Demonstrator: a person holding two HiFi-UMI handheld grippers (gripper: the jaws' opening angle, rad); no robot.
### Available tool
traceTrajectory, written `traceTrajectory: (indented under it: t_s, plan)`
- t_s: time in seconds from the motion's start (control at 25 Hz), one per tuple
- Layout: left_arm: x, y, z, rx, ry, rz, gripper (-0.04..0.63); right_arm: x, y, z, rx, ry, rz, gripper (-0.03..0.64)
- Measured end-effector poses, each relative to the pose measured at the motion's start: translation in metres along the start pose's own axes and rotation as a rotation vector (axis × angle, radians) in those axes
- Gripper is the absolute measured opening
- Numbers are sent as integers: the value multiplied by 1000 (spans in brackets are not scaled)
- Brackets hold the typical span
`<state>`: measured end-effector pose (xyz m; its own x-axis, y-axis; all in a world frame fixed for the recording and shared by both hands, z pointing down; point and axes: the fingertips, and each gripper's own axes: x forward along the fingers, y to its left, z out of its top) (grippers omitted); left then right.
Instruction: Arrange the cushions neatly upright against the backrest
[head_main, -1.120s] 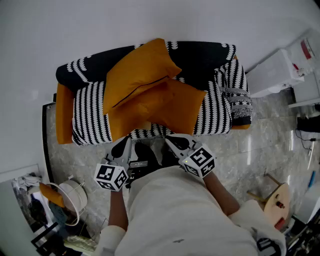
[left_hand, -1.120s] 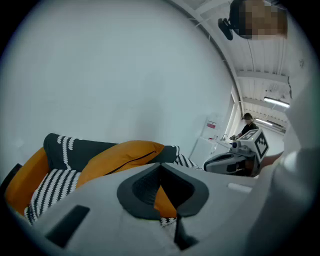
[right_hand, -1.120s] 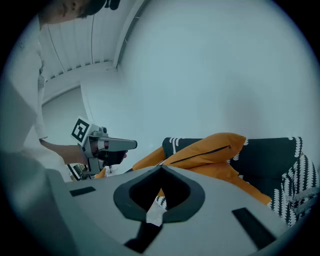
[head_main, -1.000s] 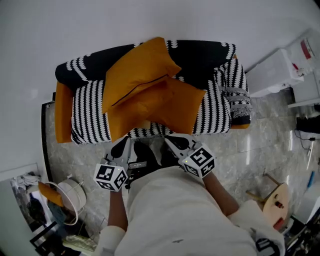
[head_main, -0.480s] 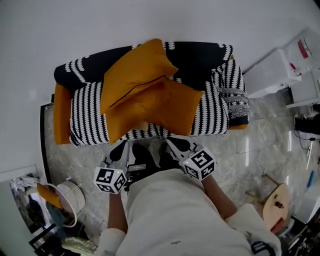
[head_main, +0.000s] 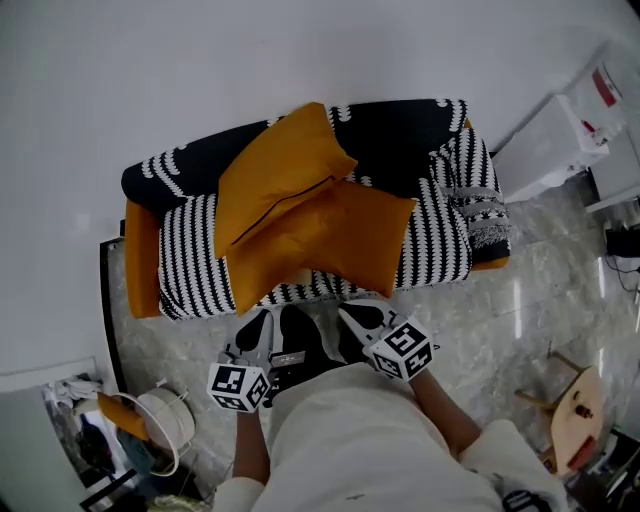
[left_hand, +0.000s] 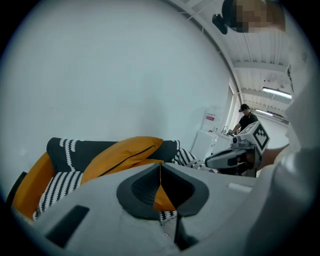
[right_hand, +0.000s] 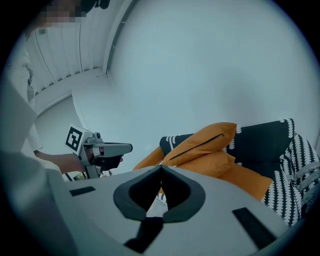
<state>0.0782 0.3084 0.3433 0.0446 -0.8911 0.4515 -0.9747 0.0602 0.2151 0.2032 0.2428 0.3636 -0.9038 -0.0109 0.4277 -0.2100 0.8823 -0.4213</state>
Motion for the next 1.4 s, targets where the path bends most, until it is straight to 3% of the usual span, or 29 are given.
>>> traceTrajectory:
  t_s: [0.48,0.92,1.4]
  plan:
    - [62,46,19,37,95,-95,14,20,-35,26,90,-29,-130,8]
    - [129,107,65,191,155,-291,14,83,-44,86,146,-83,-299,8]
    - [177,155,54,296,272,-438,23,134,-38,100,225,-60,-456,8]
